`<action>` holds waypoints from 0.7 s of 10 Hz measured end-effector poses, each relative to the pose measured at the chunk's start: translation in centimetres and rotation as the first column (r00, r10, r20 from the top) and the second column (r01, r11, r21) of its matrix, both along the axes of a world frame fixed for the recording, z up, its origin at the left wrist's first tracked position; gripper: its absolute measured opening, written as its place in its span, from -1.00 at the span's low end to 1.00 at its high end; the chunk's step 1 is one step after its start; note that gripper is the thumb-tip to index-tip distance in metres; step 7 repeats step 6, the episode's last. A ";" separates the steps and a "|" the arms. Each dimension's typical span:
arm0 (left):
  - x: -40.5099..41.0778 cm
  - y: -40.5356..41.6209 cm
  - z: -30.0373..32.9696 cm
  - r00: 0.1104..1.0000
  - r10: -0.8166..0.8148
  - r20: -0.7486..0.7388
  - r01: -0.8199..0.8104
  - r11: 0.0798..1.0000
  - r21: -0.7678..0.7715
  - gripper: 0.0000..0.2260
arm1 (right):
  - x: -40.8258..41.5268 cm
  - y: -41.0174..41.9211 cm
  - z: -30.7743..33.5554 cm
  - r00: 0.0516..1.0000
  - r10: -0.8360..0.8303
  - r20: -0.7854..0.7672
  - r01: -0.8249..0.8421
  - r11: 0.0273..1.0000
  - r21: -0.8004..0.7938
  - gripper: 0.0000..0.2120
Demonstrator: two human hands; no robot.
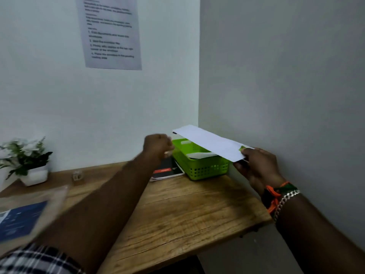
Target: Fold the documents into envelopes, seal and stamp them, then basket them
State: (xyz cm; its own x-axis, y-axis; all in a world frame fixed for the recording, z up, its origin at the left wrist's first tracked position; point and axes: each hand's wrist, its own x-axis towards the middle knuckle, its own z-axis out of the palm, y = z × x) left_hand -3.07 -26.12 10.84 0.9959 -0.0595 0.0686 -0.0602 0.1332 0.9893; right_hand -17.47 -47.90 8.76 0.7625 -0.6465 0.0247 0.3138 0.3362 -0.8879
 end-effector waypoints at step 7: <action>-0.1 -5.0 -7.4 0.884 -0.033 0.467 -0.248 0.813 0.527 -0.79 | 9.2 0.2 -4.3 0.956 -0.160 -0.247 0.065 0.933 -0.354 -0.56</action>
